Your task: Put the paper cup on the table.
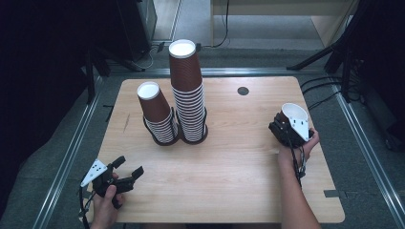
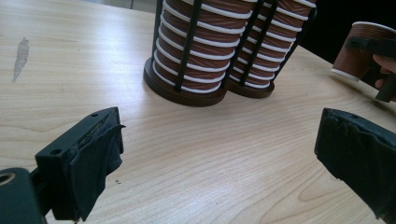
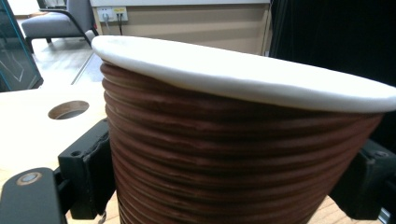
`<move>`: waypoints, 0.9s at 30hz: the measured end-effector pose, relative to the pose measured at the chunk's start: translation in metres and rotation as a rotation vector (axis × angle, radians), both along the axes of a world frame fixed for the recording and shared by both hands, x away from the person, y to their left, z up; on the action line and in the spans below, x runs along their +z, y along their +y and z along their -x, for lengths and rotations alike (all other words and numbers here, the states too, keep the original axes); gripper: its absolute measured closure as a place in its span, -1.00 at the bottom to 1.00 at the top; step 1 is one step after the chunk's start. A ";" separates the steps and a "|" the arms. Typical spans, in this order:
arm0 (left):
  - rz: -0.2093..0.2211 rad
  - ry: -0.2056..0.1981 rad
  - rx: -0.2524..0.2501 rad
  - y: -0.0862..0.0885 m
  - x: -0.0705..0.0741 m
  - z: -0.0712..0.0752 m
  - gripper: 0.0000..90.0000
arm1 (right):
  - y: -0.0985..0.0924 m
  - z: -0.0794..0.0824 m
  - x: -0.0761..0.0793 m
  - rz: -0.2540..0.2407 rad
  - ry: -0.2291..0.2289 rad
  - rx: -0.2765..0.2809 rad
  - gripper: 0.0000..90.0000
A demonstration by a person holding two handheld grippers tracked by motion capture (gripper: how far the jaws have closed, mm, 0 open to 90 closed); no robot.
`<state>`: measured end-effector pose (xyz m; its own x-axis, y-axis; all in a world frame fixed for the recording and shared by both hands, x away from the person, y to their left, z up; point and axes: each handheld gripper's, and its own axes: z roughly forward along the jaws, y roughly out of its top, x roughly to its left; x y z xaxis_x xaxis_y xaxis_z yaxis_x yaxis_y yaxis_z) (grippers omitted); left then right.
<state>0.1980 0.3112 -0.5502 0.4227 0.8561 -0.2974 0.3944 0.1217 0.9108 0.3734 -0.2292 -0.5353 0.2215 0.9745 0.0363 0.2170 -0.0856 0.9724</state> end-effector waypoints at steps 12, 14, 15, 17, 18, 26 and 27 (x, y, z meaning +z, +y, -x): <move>0.001 0.000 -0.002 -0.001 0.000 0.000 -0.97 | 0.001 0.000 -0.003 0.013 0.041 0.025 -0.77; 0.000 0.000 -0.002 -0.001 0.000 0.000 -0.97 | 0.001 0.000 -0.003 0.007 0.043 0.029 -0.77; -0.001 -0.001 -0.002 -0.001 0.000 0.000 -0.97 | 0.001 0.000 -0.002 0.004 0.044 0.033 -0.78; -0.001 0.000 -0.003 -0.001 0.000 0.000 -0.97 | 0.000 0.001 -0.002 -0.009 0.051 0.046 -0.79; 0.000 0.000 -0.004 -0.001 0.000 0.000 -0.97 | -0.001 0.001 -0.001 -0.017 0.057 0.053 -0.79; 0.003 0.000 -0.005 -0.001 0.000 -0.001 -0.97 | -0.004 0.003 -0.001 -0.049 0.109 0.106 -0.93; 0.003 0.000 -0.005 -0.001 0.000 -0.001 -0.97 | -0.004 0.003 -0.001 -0.049 0.109 0.106 -0.93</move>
